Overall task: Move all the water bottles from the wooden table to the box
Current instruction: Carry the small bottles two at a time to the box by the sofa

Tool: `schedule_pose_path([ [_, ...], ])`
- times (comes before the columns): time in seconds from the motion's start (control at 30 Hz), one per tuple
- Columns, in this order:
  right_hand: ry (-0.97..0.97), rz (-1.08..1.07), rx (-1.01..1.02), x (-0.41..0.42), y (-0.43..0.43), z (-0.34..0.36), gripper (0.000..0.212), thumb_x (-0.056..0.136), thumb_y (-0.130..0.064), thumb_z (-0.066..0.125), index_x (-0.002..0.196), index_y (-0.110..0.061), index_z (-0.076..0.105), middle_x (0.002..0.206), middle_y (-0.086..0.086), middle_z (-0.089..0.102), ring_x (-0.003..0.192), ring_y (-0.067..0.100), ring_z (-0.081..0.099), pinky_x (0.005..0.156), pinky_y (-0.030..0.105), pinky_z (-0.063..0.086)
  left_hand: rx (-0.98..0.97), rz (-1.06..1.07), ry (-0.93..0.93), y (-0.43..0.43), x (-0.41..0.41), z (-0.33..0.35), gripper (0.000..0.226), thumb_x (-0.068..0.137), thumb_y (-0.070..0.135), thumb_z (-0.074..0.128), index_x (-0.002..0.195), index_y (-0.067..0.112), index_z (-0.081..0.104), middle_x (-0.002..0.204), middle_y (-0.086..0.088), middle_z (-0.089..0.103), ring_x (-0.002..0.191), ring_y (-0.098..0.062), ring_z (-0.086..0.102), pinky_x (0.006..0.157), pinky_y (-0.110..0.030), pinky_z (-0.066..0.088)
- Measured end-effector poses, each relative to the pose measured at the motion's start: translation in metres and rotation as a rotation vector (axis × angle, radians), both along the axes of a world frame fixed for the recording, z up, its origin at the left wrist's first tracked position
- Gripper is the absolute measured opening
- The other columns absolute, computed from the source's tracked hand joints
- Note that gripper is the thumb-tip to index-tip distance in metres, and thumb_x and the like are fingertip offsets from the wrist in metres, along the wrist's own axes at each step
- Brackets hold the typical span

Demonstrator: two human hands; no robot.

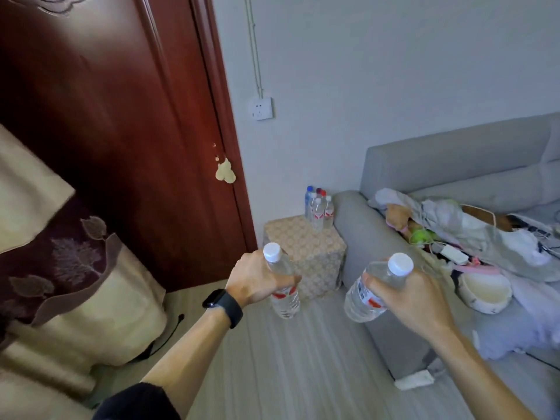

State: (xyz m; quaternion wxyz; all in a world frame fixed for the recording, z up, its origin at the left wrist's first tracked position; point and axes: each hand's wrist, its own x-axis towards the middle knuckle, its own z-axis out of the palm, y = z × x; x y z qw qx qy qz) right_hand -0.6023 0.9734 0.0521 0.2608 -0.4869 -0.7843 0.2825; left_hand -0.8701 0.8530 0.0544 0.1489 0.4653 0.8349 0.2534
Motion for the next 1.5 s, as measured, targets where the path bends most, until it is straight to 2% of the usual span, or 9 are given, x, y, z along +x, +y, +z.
schedule_pose_path([
  [0.13,0.033,-0.009,0.005,-0.029,0.081,-0.019,0.064,0.059,-0.078,0.055,0.08,-0.018,0.061,0.065,-0.003,0.063,0.076,0.029,0.064,0.066,0.039,0.051,-0.016,-0.022,-0.051,0.083,-0.022,-0.016,0.057,0.057,0.076,0.069,0.09,0.03,0.069,0.084,0.011,0.072,0.081,-0.007,0.069,0.077,-0.037,0.059],
  [0.37,-0.026,0.055,-0.027,-0.078,0.219,-0.032,0.067,0.06,-0.077,0.055,0.092,-0.019,0.066,0.077,-0.001,0.07,0.081,0.027,0.066,0.068,0.04,0.054,-0.044,0.088,-0.117,0.194,-0.056,-0.042,0.055,0.058,0.071,0.075,0.098,0.035,0.063,0.087,0.015,0.07,0.084,-0.006,0.067,0.078,-0.034,0.059],
  [0.57,-0.116,0.142,-0.024,-0.122,0.299,-0.051,0.046,0.074,-0.058,0.072,0.095,-0.017,0.067,0.081,0.004,0.071,0.085,0.031,0.066,0.067,0.037,0.052,-0.073,0.178,-0.192,0.249,-0.091,-0.077,0.051,0.058,0.071,0.075,0.092,0.033,0.066,0.079,0.019,0.069,0.078,0.002,0.066,0.076,-0.033,0.06],
  [0.73,-0.247,0.186,-0.013,-0.172,0.353,-0.076,0.055,0.077,-0.071,0.063,0.098,-0.02,0.067,0.073,-0.004,0.064,0.077,0.025,0.062,0.058,0.028,0.035,-0.101,0.209,-0.231,0.292,-0.126,-0.115,0.058,0.057,0.079,0.071,0.088,0.031,0.065,0.078,0.014,0.071,0.073,0.0,0.067,0.072,-0.036,0.06],
  [0.87,-0.255,0.23,-0.101,-0.216,0.392,-0.096,0.061,0.075,-0.077,0.055,0.102,-0.024,0.066,0.085,-0.005,0.071,0.087,0.025,0.066,0.068,0.033,0.048,-0.117,0.249,-0.294,0.332,-0.164,-0.139,0.058,0.058,0.081,0.069,0.083,0.029,0.067,0.076,0.014,0.072,0.071,0.0,0.068,0.07,-0.035,0.061],
  [1.03,-0.198,0.246,-0.227,-0.263,0.436,-0.118,0.068,0.071,-0.086,0.047,0.102,-0.028,0.064,0.083,-0.012,0.07,0.082,0.014,0.067,0.073,0.035,0.055,-0.174,0.241,-0.323,0.395,-0.209,-0.164,0.061,0.063,0.087,0.059,0.083,0.03,0.059,0.074,0.014,0.069,0.07,-0.001,0.065,0.059,-0.026,0.051],
  [1.2,-0.166,0.175,-0.286,-0.295,0.468,-0.145,0.062,0.066,-0.086,0.051,0.096,-0.032,0.057,0.073,-0.018,0.065,0.071,0.002,0.061,0.058,0.023,0.042,-0.201,0.226,-0.41,0.438,-0.24,-0.186,0.055,0.071,0.081,0.063,0.095,0.031,0.058,0.084,0.013,0.069,0.08,-0.005,0.066,0.058,-0.022,0.044],
  [1.37,-0.185,0.216,-0.404,-0.331,0.505,-0.187,0.051,0.065,-0.081,0.055,0.09,-0.036,0.053,0.068,-0.022,0.067,0.067,-0.005,0.063,0.054,0.017,0.04,-0.241,0.298,-0.621,0.474,-0.266,-0.231,0.062,0.077,0.079,0.057,0.106,0.025,0.058,0.097,0.004,0.07,0.092,-0.019,0.067,0.074,-0.034,0.053],
  [1.5,-0.224,0.252,-0.535,-0.358,0.538,-0.23,0.044,0.075,-0.065,0.071,0.103,-0.037,0.051,0.089,-0.014,0.069,0.081,0.006,0.065,0.067,0.03,0.048,-0.211,0.41,-0.819,0.498,-0.274,-0.269,0.054,0.089,0.064,0.061,0.124,0.023,0.053,0.115,-0.002,0.066,0.108,-0.024,0.064,0.096,-0.044,0.052],
])
